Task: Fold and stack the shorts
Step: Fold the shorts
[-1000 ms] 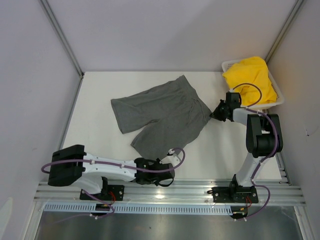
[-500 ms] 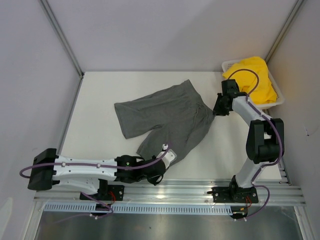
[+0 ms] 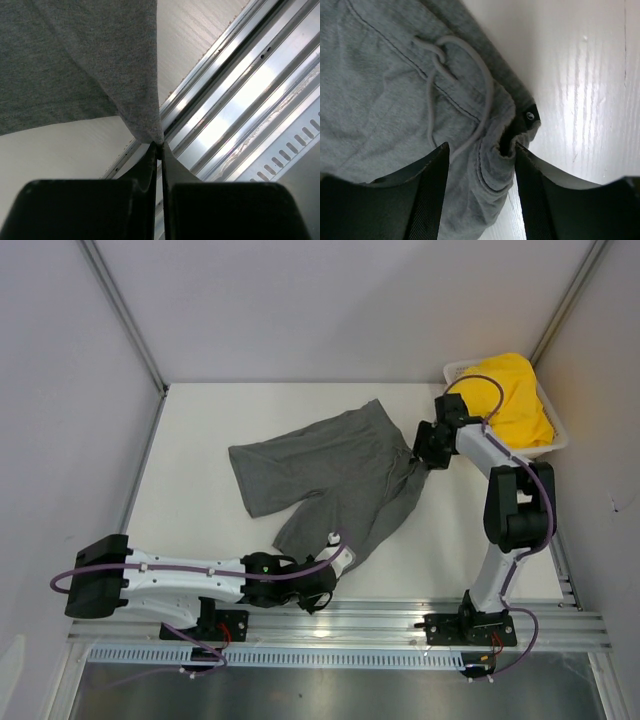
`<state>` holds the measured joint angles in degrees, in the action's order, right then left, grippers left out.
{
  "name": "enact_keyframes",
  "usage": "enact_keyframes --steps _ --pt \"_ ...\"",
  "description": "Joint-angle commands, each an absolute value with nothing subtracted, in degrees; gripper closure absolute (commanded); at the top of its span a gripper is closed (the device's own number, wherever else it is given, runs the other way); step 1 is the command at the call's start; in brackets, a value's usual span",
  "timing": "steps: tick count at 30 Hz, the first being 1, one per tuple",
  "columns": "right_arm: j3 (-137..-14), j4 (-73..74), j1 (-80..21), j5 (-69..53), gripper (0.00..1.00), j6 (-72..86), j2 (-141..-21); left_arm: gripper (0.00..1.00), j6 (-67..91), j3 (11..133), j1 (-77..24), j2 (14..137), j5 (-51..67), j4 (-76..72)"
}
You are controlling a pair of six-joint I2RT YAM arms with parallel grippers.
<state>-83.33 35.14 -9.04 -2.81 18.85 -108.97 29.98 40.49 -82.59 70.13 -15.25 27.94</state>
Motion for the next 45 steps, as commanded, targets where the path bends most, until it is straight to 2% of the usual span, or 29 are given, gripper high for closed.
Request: enact_keyframes --steps 1,6,14,19,20,23,24,31,37,45 --pt "-77.71 27.35 -4.15 -11.23 0.44 21.09 -103.54 1.0 30.85 40.87 -82.44 69.87 -15.12 26.89" --pt "-74.09 23.91 -0.53 -19.86 0.45 23.02 -103.62 1.0 30.85 40.69 -82.09 69.26 -15.21 27.16" --pt "-65.4 22.5 1.49 -14.77 0.46 23.9 -96.25 1.0 31.11 40.17 -81.56 68.47 -15.03 26.98" --pt "-59.16 18.46 3.42 -15.56 0.5 25.74 -91.68 1.0 31.03 40.25 -81.47 68.47 -15.12 26.81" --pt "-56.89 16.8 3.78 -15.82 0.53 26.1 -90.97 1.0 31.03 40.25 -81.47 68.55 -15.03 26.72" --pt "-52.67 13.46 5.45 -17.48 0.72 27.5 -89.12 1.0 30.85 40.43 -81.47 68.64 -14.94 26.72" --pt "-52.12 12.93 5.71 -17.75 0.74 27.77 -89.03 1.0 30.85 40.52 -81.47 68.56 -14.85 26.72" --pt "-50.8 9.15 5.89 -19.6 0.75 29.0 -92.19 1.0 30.85 40.34 -81.47 68.12 -14.94 27.07" --pt "-50.8 6.59 5.8 -20.48 0.65 30.23 -93.34 1.0 31.03 39.99 -81.47 67.94 -14.85 27.07" --pt "-52.03 5.45 5.63 -21.45 0.63 30.76 -96.93 1.0 31.03 39.38 -81.39 68.03 -14.59 26.81"
